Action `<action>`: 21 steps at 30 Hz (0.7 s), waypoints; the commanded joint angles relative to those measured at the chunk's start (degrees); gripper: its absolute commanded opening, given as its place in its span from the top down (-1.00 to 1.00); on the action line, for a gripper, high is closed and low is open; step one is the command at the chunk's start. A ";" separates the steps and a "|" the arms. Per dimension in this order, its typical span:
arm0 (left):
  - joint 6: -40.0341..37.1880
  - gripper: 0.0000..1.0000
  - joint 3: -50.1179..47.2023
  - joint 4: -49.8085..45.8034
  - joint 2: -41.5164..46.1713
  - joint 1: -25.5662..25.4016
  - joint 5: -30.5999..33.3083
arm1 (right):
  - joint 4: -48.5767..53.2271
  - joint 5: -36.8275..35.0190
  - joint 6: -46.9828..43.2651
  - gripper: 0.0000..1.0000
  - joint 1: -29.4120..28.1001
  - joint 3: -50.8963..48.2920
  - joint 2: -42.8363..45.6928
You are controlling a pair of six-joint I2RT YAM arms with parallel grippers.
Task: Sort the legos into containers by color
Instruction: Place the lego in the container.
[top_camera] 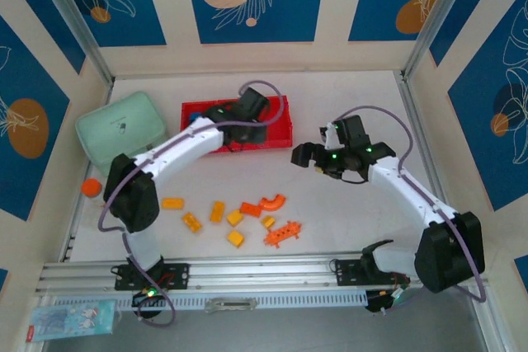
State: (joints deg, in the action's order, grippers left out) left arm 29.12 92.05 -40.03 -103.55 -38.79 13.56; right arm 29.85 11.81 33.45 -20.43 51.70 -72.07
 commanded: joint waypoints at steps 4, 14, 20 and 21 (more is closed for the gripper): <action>-5.92 0.17 2.53 3.07 -5.55 8.08 0.75 | -2.21 -2.02 1.92 -0.98 -4.69 4.73 -5.48; -9.00 -0.11 13.34 2.85 -15.69 11.97 -0.39 | -1.57 -3.66 1.46 -0.98 -5.66 6.92 -6.86; -10.05 -0.31 12.95 2.34 -13.49 12.07 -3.10 | -0.90 -3.73 1.24 -0.98 -5.02 6.66 -6.20; -9.98 -0.32 12.45 2.13 -12.68 11.99 -3.86 | -0.57 -3.81 1.11 -0.98 -4.83 6.74 -6.15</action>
State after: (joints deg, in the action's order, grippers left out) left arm 20.43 103.88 -36.97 -119.00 -27.18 12.23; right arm 27.73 8.54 34.94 -25.80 57.01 -79.09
